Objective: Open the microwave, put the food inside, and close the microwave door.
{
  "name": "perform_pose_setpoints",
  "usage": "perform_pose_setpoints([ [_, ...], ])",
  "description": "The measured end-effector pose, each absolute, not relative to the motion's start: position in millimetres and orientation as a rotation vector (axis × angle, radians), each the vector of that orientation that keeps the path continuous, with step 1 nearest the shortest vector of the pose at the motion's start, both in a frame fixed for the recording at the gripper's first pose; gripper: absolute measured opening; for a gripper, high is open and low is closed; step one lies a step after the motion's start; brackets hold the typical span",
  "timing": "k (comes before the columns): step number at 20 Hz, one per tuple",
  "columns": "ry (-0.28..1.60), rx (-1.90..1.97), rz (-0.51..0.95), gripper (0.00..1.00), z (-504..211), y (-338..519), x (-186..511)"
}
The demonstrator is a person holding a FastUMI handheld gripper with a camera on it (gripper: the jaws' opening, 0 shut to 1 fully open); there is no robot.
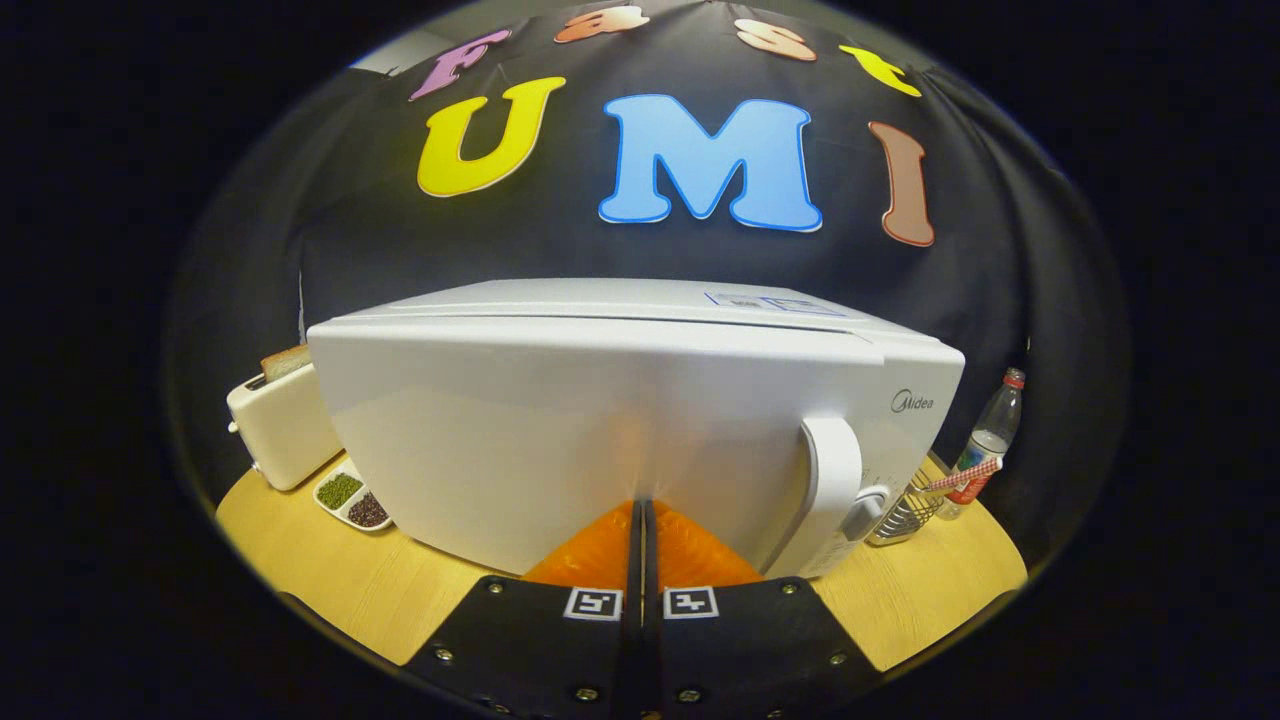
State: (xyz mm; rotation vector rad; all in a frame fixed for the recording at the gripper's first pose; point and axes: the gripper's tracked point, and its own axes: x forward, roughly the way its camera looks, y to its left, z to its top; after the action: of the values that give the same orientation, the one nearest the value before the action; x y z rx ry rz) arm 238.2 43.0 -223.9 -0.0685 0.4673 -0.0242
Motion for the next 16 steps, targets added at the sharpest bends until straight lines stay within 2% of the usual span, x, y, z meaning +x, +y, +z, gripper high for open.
perform_pose_setpoints([
  [4,0.467,-0.048,-0.051,0.02,-218,41,240],
  [7,0.392,-0.085,-0.041,0.02,-182,50,224],
  [16,0.229,-0.125,-0.036,0.02,-98,73,139],
])
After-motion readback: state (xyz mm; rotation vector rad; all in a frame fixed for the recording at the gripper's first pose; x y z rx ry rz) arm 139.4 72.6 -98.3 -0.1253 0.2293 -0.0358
